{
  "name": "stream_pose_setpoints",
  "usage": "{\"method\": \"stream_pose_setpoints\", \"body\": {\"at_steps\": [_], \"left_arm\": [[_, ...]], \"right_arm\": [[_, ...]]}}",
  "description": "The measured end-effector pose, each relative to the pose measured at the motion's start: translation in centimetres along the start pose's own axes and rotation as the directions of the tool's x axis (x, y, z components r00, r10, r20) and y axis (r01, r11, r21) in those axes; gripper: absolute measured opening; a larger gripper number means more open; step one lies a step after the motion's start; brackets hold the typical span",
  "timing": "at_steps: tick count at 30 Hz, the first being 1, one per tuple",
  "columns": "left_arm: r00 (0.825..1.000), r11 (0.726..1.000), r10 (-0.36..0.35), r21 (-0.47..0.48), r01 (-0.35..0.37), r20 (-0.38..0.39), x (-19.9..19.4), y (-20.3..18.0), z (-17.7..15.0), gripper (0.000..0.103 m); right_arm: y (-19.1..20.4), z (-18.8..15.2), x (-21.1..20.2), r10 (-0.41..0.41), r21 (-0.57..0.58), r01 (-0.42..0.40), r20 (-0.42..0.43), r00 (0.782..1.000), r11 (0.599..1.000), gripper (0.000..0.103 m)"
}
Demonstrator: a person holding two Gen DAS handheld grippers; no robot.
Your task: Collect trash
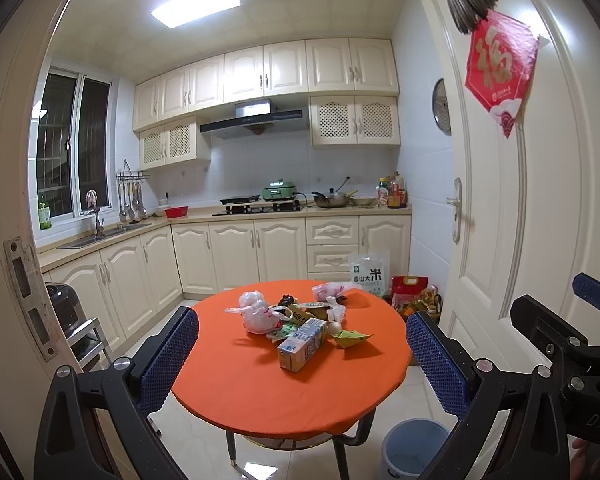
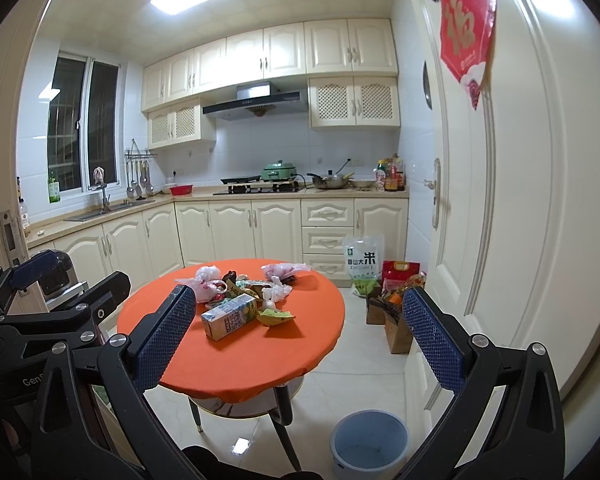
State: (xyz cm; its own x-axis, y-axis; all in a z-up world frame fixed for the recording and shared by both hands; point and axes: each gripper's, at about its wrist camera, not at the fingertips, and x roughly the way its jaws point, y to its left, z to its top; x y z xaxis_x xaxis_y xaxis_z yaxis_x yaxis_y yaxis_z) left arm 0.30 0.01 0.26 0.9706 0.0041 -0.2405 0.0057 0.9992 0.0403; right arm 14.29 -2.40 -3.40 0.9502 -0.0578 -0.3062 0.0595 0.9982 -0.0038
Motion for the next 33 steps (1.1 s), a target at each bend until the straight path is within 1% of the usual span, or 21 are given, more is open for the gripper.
{"method": "stream_pose_setpoints", "body": {"at_steps": [5,7,9,11,13,16,18,22,24,26,27,28,29,31,33], "left_arm": [[1.0,1.0,0.0,0.013,0.0,-0.002,1.1,0.0,-0.2,0.102],[1.0,0.999,-0.01,0.042,0.01,-0.011,2.0,0.1,-0.5,0.102],[1.0,0.998,-0.003,0.059,0.005,-0.029,3.3,0.5,-1.1,0.102],[0.998,0.998,0.017,0.064,-0.013,-0.06,5.0,1.1,-1.5,0.102],[0.993,0.998,0.033,0.057,-0.026,-0.112,7.4,2.2,-2.0,0.102],[0.985,1.0,0.015,0.028,-0.011,-0.174,10.1,3.6,-2.6,0.102],[0.975,1.0,0.012,0.011,-0.009,-0.223,12.5,4.7,-3.1,0.102],[0.954,1.0,0.025,0.012,-0.023,-0.299,17.2,5.7,-3.1,0.102],[0.94,1.0,0.001,0.02,0.006,-0.341,20.2,5.6,-2.9,0.102],[0.92,0.999,-0.019,0.035,0.036,-0.39,23.6,5.1,-3.1,0.102],[0.915,0.998,-0.027,0.041,0.048,-0.403,25.2,4.9,-3.2,0.102],[0.904,0.997,-0.035,0.051,0.062,-0.426,27.1,4.5,-3.3,0.102],[0.891,0.996,-0.031,0.064,0.067,-0.454,28.8,4.3,-3.5,0.102],[0.88,0.993,-0.029,0.086,0.079,-0.474,32.0,4.0,-4.0,0.102],[0.86,0.989,-0.031,0.107,0.099,-0.509,34.9,3.3,-4.3,0.1]], "right_arm": [[-0.2,-0.6,0.7,0.003,0.005,-0.003,-0.008,1.0,1.0,0.103],[-0.3,-0.8,1.2,0.002,0.009,-0.002,-0.011,1.0,1.0,0.103],[-0.4,-1.1,2.3,0.002,0.011,-0.002,-0.026,1.0,1.0,0.103],[-0.6,-1.6,3.6,0.005,0.016,-0.005,-0.047,0.999,1.0,0.103],[-0.7,-2.2,5.3,0.012,0.02,-0.01,-0.078,0.997,1.0,0.103],[-1.0,-3.4,8.3,0.033,0.038,-0.028,-0.133,0.991,0.999,0.103],[-1.1,-4.3,10.5,0.044,0.047,-0.036,-0.176,0.983,0.998,0.103],[-1.4,-5.8,14.8,0.061,0.063,-0.047,-0.246,0.967,0.997,0.103],[-1.4,-6.3,16.8,0.075,0.071,-0.057,-0.275,0.959,0.996,0.103],[-1.5,-6.7,19.3,0.082,0.07,-0.064,-0.305,0.949,0.995,0.103],[-1.5,-7.1,20.8,0.082,0.064,-0.065,-0.322,0.943,0.996,0.103],[-1.4,-7.4,22.3,0.076,0.054,-0.061,-0.344,0.936,0.997,0.103],[-1.3,-7.7,23.7,0.073,0.046,-0.061,-0.361,0.93,0.997,0.103],[-1.2,-8.3,26.0,0.071,0.034,-0.062,-0.396,0.916,0.997,0.103],[-1.1,-9.1,28.4,0.073,0.016,-0.073,-0.428,0.901,0.997,0.103]]}}
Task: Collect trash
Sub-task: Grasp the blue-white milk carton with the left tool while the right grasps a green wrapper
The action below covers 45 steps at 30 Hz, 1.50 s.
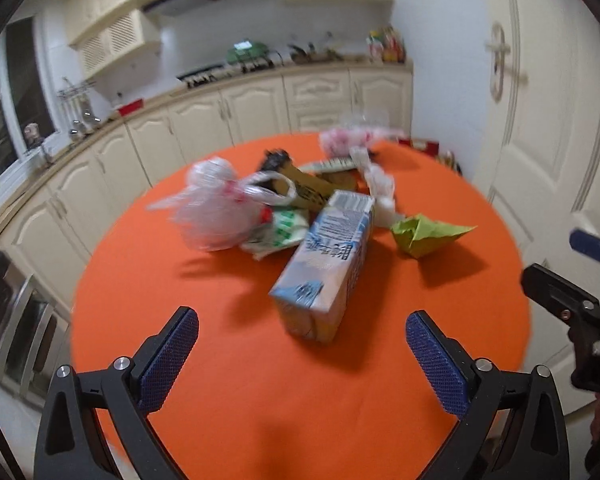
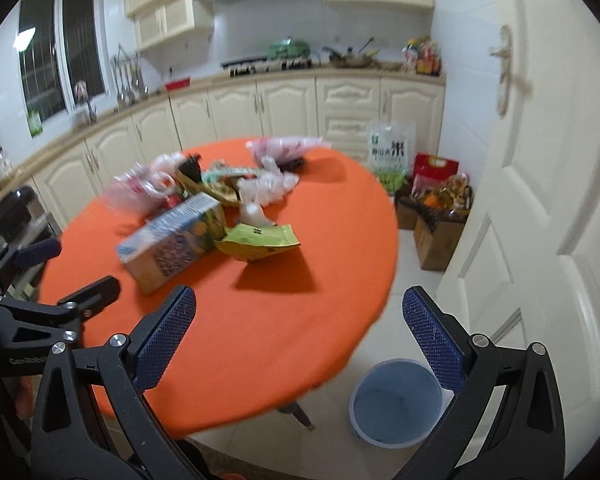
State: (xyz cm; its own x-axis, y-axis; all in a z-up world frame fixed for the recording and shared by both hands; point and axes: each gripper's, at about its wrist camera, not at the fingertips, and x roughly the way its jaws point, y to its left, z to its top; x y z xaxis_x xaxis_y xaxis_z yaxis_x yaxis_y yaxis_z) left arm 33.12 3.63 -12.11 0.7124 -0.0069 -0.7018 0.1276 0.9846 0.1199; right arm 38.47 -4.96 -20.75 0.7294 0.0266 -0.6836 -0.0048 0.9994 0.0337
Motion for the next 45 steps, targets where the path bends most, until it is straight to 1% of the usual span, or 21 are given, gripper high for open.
{"method": "stream_pose_setpoints", "body": {"at_steps": [2,5,6,7,8,9,10,11,13,14,18,22,24,26,27,28,29,30,34,41,45], "left_arm": [[1.0,1.0,0.0,0.019,0.001,-0.03,2.4,0.1,1.0,0.1],[0.998,1.0,0.006,0.026,-0.004,-0.064,5.8,0.3,2.1,0.094],[0.997,1.0,0.007,0.025,-0.005,-0.081,6.7,0.6,2.4,0.089],[0.996,1.0,0.002,0.021,0.0,-0.091,7.5,0.8,2.7,0.081],[0.995,1.0,-0.002,0.018,0.004,-0.099,8.2,1.0,2.9,0.08],[0.995,0.999,-0.032,0.0,0.033,-0.089,8.6,1.4,3.1,0.073],[0.995,0.999,-0.048,-0.008,0.048,-0.087,8.9,1.5,3.2,0.06],[0.992,0.996,-0.085,-0.016,0.084,-0.089,9.4,1.9,3.5,0.055],[0.989,0.993,-0.121,-0.024,0.119,-0.088,9.6,2.5,3.7,0.04],[0.988,0.991,-0.131,-0.022,0.129,-0.086,9.7,2.5,3.6,0.038],[0.989,0.991,-0.135,-0.019,0.134,-0.067,9.2,3.1,3.0,0.036],[0.986,0.987,-0.154,-0.062,0.15,-0.062,8.6,4.0,2.1,0.036],[0.986,0.986,-0.156,-0.065,0.152,-0.06,7.8,4.3,1.5,0.036],[0.985,0.985,-0.159,-0.072,0.154,-0.06,7.7,4.4,1.3,0.036],[0.985,0.985,-0.161,-0.078,0.156,-0.059,7.6,4.5,1.2,0.036],[0.985,0.984,-0.161,-0.081,0.156,-0.061,7.9,4.5,1.5,0.036],[0.985,0.984,-0.16,-0.086,0.154,-0.063,7.8,4.5,1.4,0.036],[0.985,0.984,-0.159,-0.087,0.153,-0.062,7.7,4.5,1.3,0.036],[0.988,0.987,-0.146,-0.07,0.143,-0.051,7.2,3.3,1.8,0.035],[0.987,0.985,-0.162,-0.054,0.162,-0.001,4.8,0.6,2.0,0.034],[0.983,0.981,-0.186,-0.048,0.186,0.014,3.8,-1.4,2.1,0.034]], "right_arm": [[0.0,0.5,2.4,-0.007,-0.033,0.006,-0.036,0.999,0.999,0.103],[0.3,1.2,5.6,-0.018,-0.086,0.011,-0.085,0.996,0.996,0.103],[0.4,1.4,6.3,-0.02,-0.096,0.011,-0.096,0.995,0.995,0.103],[0.5,1.7,7.1,-0.021,-0.106,0.01,-0.105,0.994,0.994,0.103],[0.7,1.9,8.0,-0.016,-0.122,0.002,-0.119,0.993,0.993,0.103],[1.0,2.1,8.5,-0.013,-0.131,-0.003,-0.125,0.992,0.991,0.103],[1.2,2.3,9.0,-0.007,-0.14,-0.011,-0.13,0.991,0.99,0.103],[1.4,2.5,9.6,0.004,-0.149,-0.025,-0.14,0.99,0.989,0.103],[1.8,2.9,10.6,0.015,-0.17,-0.041,-0.151,0.988,0.985,0.103],[2.1,3.2,11.0,0.016,-0.18,-0.044,-0.154,0.988,0.983,0.103],[2.7,4.3,12.0,0.014,-0.225,-0.049,-0.156,0.988,0.973,0.103],[3.9,5.1,12.7,0.034,-0.298,-0.078,-0.149,0.988,0.951,0.103],[4.5,5.1,13.0,0.048,-0.327,-0.094,-0.146,0.988,0.94,0.099],[5.2,5.0,13.6,0.071,-0.354,-0.127,-0.166,0.984,0.927,0.081],[5.4,4.9,13.8,0.081,-0.356,-0.141,-0.178,0.981,0.924,0.061],[5.5,4.9,14.3,0.095,-0.35,-0.162,-0.203,0.975,0.922,0.048],[5.4,4.8,14.3,0.126,-0.327,-0.193,-0.215,0.968,0.925,0.043],[5.2,4.8,14.2,0.138,-0.316,-0.203,-0.216,0.967,0.927,0.031],[4.1,4.2,13.4,0.156,-0.259,-0.208,-0.207,0.966,0.943,0.024],[-0.6,3.8,8.4,0.276,-0.093,-0.288,-0.128,0.953,0.953,0.023],[-3.6,3.5,5.9,0.31,-0.024,-0.313,-0.087,0.947,0.949,0.023]]}}
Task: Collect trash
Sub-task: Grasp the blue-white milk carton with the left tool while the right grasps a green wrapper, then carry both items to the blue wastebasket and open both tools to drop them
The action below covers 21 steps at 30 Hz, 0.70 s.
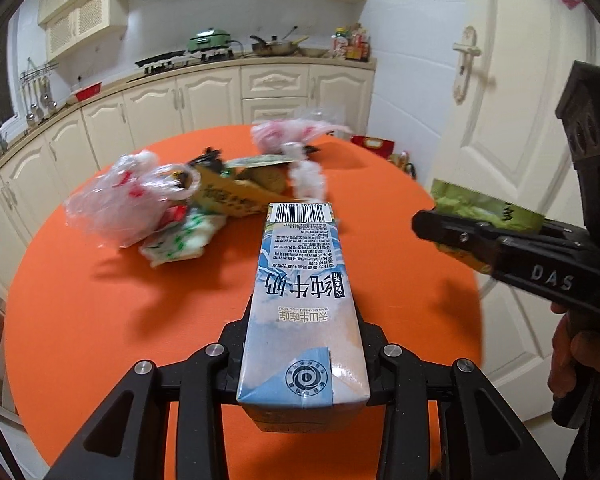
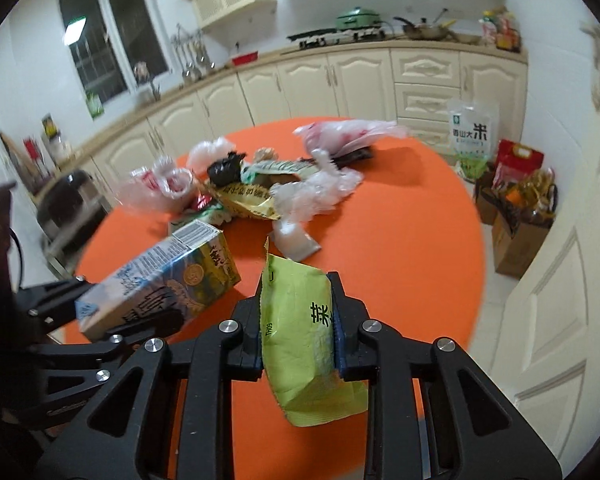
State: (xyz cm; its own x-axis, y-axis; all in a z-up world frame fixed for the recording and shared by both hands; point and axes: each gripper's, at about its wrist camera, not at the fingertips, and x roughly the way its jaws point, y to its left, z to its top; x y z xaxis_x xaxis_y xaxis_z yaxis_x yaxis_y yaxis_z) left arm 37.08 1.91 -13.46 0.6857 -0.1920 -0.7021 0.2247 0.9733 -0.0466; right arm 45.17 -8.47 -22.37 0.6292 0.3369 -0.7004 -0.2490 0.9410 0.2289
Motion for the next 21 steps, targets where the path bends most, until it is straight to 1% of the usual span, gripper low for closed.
{"method": "stream_pose_setpoints", "body": {"at_steps": [3,6,7,10,14,15,17,19,21], "left_arm": [[1.0,0.999,-0.028,0.029,0.028,0.0,-0.4,-2.5,-0.2,0.034],[0.997,0.994,-0.071,0.084,0.071,-0.006,-0.5,-6.1,-0.4,0.034],[0.996,0.991,-0.089,0.104,0.09,-0.011,-0.4,-7.4,-0.4,0.034],[0.988,0.974,-0.149,0.166,0.152,-0.035,0.3,-11.6,-0.5,0.034],[0.978,0.95,-0.191,0.232,0.207,-0.088,2.6,-16.7,-0.7,0.034],[0.975,0.945,-0.197,0.243,0.218,-0.107,3.4,-17.7,-0.8,0.034],[0.973,0.939,-0.189,0.265,0.219,-0.133,5.1,-19.4,-0.7,0.035],[0.972,0.933,-0.162,0.294,0.206,-0.168,7.0,-21.2,-0.8,0.035],[0.97,0.923,-0.156,0.323,0.211,-0.188,8.7,-22.9,-0.5,0.036]], "right_arm": [[-1.7,-0.8,-2.2,-0.028,0.037,0.026,0.028,0.999,0.999,0.024],[-3.7,-2.2,-4.7,-0.063,0.096,0.056,0.062,0.996,0.994,0.024],[-4.7,-2.9,-5.8,-0.089,0.118,0.08,0.074,0.993,0.99,0.024],[-7.2,-4.7,-8.0,-0.175,0.168,0.16,0.075,0.982,0.973,0.024],[-11.7,-7.6,-10.0,-0.296,0.238,0.281,0.03,0.955,0.93,0.024],[-12.6,-8.2,-10.1,-0.312,0.249,0.299,0.017,0.95,0.921,0.024],[-14.6,-9.6,-10.1,-0.341,0.28,0.331,-0.014,0.94,0.901,0.024],[-15.9,-10.8,-9.6,-0.372,0.289,0.369,-0.048,0.927,0.883,0.024],[-17.5,-12.2,-8.8,-0.396,0.296,0.404,-0.089,0.914,0.866,0.024]]}}
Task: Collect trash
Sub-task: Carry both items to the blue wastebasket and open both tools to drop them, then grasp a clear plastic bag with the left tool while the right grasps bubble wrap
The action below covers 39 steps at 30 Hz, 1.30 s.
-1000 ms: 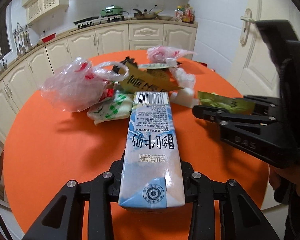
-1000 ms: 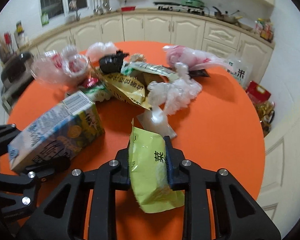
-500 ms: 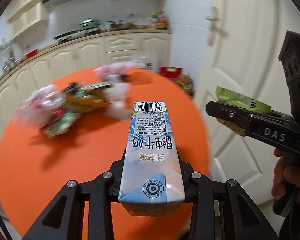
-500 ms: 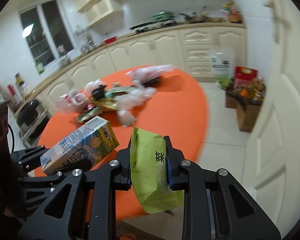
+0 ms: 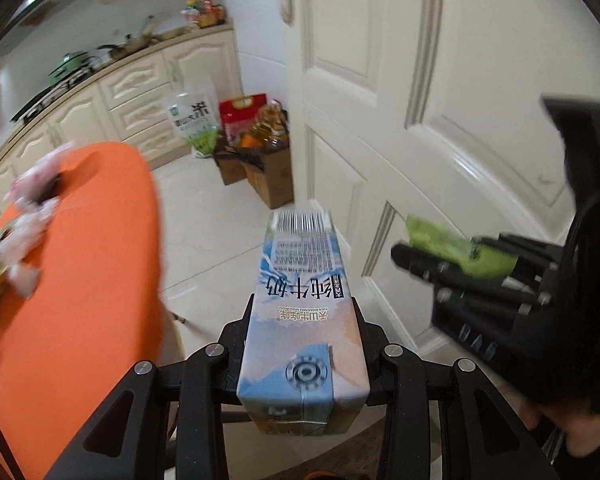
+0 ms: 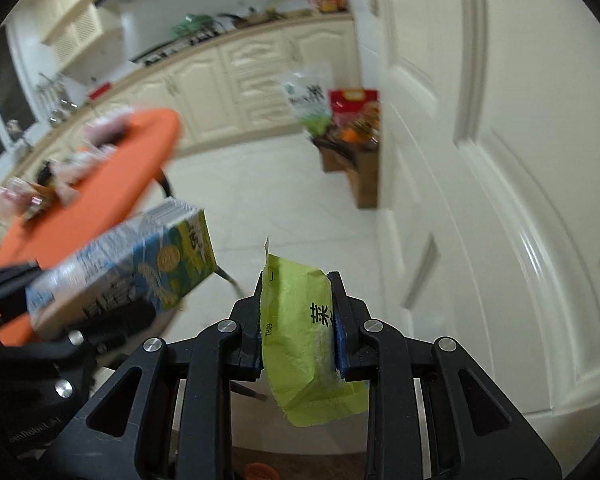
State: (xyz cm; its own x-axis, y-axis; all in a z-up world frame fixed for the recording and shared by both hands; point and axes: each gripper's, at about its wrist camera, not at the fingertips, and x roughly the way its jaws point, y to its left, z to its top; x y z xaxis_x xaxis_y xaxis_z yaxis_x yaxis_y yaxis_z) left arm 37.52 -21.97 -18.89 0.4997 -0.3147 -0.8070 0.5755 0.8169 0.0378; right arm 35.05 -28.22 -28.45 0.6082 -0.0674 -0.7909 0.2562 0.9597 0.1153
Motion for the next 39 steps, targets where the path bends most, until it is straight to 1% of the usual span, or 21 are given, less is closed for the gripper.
{"method": "stream_pose_setpoints", "body": {"at_steps": [5,7,9,11,13,14,16,17,19,20,23,25,27,29,30,31,33,35,36,39], "left_arm": [[0.997,0.999,0.03,0.042,-0.027,-0.064,4.5,-1.9,1.8,0.038],[0.996,0.999,0.029,0.044,-0.025,-0.084,6.1,-2.2,2.8,0.044],[0.994,0.998,0.05,0.033,-0.046,-0.1,7.2,-2.2,3.5,0.051],[0.993,0.997,0.068,0.028,-0.066,-0.097,7.5,-2.4,4.1,0.054],[0.991,0.995,0.102,0.029,-0.099,-0.084,7.3,-2.2,4.2,0.06],[0.988,0.99,0.138,0.033,-0.136,-0.067,7.0,-2.4,4.2,0.062],[0.982,0.983,0.182,0.037,-0.18,-0.05,6.3,-2.6,4.1,0.067],[0.98,0.98,0.197,0.035,-0.196,-0.036,5.9,-2.8,4.1,0.067],[0.975,0.975,0.22,0.03,-0.219,-0.019,5.2,-3.3,4.0,0.067],[0.973,0.973,0.228,0.03,-0.228,-0.011,5.0,-3.6,4.1,0.067],[0.975,0.975,0.222,0.007,-0.222,0.005,3.8,-3.9,4.0,0.067],[0.977,0.977,0.214,-0.009,-0.214,0.017,2.9,-3.8,3.9,0.068],[0.976,0.977,0.211,-0.035,-0.21,0.045,1.0,-3.3,3.4,0.068],[0.978,0.979,0.197,-0.07,-0.192,0.069,-1.0,-2.5,2.8,0.071],[0.978,0.979,0.191,-0.084,-0.184,0.079,-1.7,-2.2,2.6,0.073],[0.978,0.979,0.191,-0.095,-0.183,0.089,-2.7,-1.6,2.1,0.073],[0.971,0.974,0.206,-0.116,-0.193,0.119,-4.8,-0.4,1.4,0.075],[0.964,0.969,0.225,-0.136,-0.206,0.142,-6.6,1.1,0.5,0.078],[0.959,0.965,0.237,-0.152,-0.214,0.154,-7.6,2.2,-0.1,0.081],[0.942,0.946,0.29,-0.198,-0.255,0.172,-10.2,5.8,-2.2,0.082]], "right_arm": [[-2.7,-1.8,3.6,-0.026,0.033,0.028,-0.064,0.998,0.999,0.024],[-3.4,-2.2,4.9,-0.016,0.049,0.02,-0.086,0.996,0.999,0.024],[-4.2,-2.8,6.2,-0.009,0.067,0.017,-0.111,0.994,0.998,0.024],[-4.6,-3.4,7.2,0.0,0.083,0.011,-0.126,0.992,0.996,0.025],[-4.8,-3.7,8.1,0.013,0.096,0.001,-0.137,0.99,0.995,0.026],[-5.0,-3.8,8.7,0.024,0.107,-0.009,-0.141,0.99,0.994,0.027],[-5.0,-3.9,9.5,0.055,0.126,-0.037,-0.146,0.988,0.991,0.029],[-5.0,-3.9,9.9,0.064,0.139,-0.043,-0.151,0.986,0.989,0.033],[-4.7,-3.8,10.2,0.064,0.15,-0.041,-0.156,0.986,0.988,0.052],[-4.7,-3.6,10.2,0.059,0.152,-0.035,-0.153,0.987,0.988,0.056],[-3.7,-3.0,9.2,0.052,0.14,-0.033,-0.136,0.989,0.99,0.056],[-3.3,-2.6,8.2,0.045,0.129,-0.029,-0.122,0.991,0.991,0.059],[-2.7,-2.1,6.6,0.032,0.118,-0.019,-0.104,0.994,0.993,0.06],[-2.0,-1.4,4.9,0.028,0.11,-0.019,-0.073,0.997,0.994,0.066],[-1.4,-1.1,4.1,0.03,0.103,-0.024,-0.06,0.998,0.994,0.073],[-0.9,-0.8,3.3,0.034,0.097,-0.029,-0.044,0.998,0.995,0.076],[0.7,0.0,1.4,0.043,0.075,-0.042,-0.01,0.999,0.996,0.075],[2.8,0.9,-0.5,0.058,0.049,-0.06,0.03,0.998,0.997,0.076],[3.7,1.3,-1.1,0.064,0.036,-0.066,0.044,0.997,0.997,0.078],[7.5,2.9,-3.2,0.089,-0.028,-0.087,0.092,0.992,0.996,0.082]]}}
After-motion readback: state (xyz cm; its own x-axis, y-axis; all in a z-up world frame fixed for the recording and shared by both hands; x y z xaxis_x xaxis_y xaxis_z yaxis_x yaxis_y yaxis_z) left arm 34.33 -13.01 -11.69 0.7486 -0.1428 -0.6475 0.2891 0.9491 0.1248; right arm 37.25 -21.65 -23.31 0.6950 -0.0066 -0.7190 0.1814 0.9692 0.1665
